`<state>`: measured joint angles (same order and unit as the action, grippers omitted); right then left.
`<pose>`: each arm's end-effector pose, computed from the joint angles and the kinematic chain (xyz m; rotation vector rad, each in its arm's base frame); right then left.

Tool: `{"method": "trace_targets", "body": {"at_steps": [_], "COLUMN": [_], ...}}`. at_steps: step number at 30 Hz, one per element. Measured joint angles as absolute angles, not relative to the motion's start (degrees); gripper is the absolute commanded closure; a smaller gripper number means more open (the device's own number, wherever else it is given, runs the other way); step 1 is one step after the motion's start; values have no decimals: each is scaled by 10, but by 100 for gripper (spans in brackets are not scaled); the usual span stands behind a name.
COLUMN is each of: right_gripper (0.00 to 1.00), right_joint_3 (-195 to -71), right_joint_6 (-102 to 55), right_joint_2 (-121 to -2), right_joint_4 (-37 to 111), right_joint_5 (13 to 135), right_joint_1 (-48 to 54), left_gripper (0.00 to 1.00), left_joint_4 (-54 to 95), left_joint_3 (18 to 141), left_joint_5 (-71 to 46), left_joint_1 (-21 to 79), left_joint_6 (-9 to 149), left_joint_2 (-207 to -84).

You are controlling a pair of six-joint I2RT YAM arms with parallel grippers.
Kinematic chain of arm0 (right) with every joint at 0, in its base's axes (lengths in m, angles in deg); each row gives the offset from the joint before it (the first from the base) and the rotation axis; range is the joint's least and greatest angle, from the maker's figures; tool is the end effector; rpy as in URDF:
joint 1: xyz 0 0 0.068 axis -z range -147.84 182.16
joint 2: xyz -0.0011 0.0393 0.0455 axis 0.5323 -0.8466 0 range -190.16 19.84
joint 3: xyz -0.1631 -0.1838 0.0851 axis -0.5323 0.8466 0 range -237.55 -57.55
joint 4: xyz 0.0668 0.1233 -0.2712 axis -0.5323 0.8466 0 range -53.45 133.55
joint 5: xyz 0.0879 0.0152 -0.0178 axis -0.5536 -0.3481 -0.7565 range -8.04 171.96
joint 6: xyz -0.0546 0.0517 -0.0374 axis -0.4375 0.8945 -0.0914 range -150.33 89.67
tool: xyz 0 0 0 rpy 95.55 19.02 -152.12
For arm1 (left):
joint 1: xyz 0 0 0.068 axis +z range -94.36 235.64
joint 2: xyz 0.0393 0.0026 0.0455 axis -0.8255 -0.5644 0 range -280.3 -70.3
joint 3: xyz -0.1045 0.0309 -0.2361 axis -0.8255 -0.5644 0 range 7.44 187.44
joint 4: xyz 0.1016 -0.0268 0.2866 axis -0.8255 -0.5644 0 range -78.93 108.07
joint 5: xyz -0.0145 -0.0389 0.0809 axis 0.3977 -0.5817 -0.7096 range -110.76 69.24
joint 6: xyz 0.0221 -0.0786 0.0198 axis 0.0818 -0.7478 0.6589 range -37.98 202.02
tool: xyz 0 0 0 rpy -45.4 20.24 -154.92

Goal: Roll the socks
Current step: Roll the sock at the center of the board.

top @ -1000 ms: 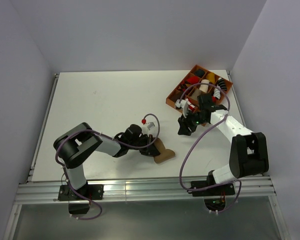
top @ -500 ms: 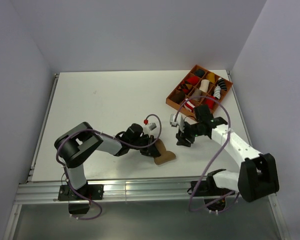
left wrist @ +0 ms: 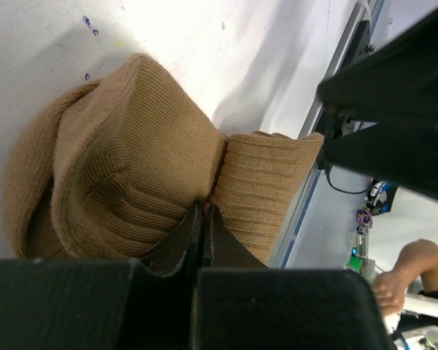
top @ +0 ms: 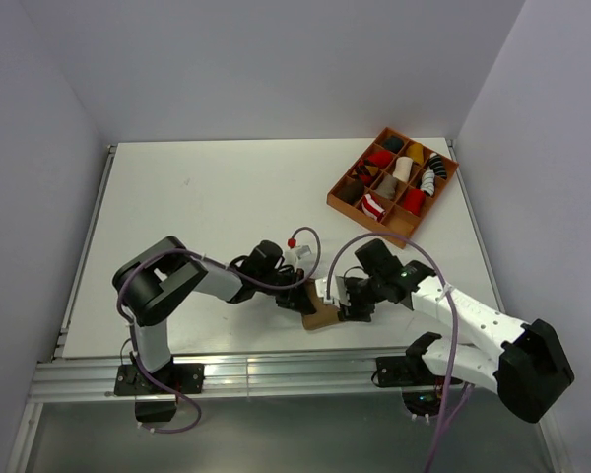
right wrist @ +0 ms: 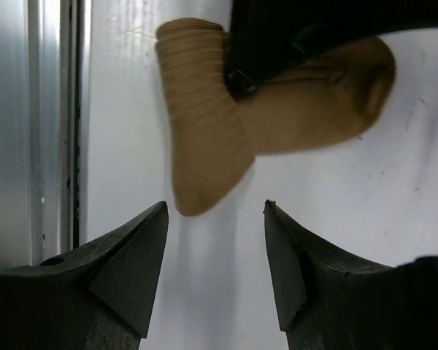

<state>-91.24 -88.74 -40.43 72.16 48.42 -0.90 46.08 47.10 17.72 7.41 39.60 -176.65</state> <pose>0.1841 0.1683 0.1348 -1.9086 1.6015 0.5956 0.2081 -0.3019 0.0282 0.5566 2.5260 -1.4976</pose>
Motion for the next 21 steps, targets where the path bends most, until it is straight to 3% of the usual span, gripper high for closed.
{"method": "trace_targets", "body": {"at_steps": [21], "right_gripper": [39], "right_joint_3": [-870], "right_joint_6": [-845], "right_joint_2": [-414], "right_joint_4": [618], "right_joint_5": [590], "right_joint_1": [-191], "left_gripper": [100], "left_joint_4": [395], "left_joint_3": [514], "left_joint_5": [242], "left_joint_1": [91], "left_joint_6": [410], "left_joint_2": [-1794]}}
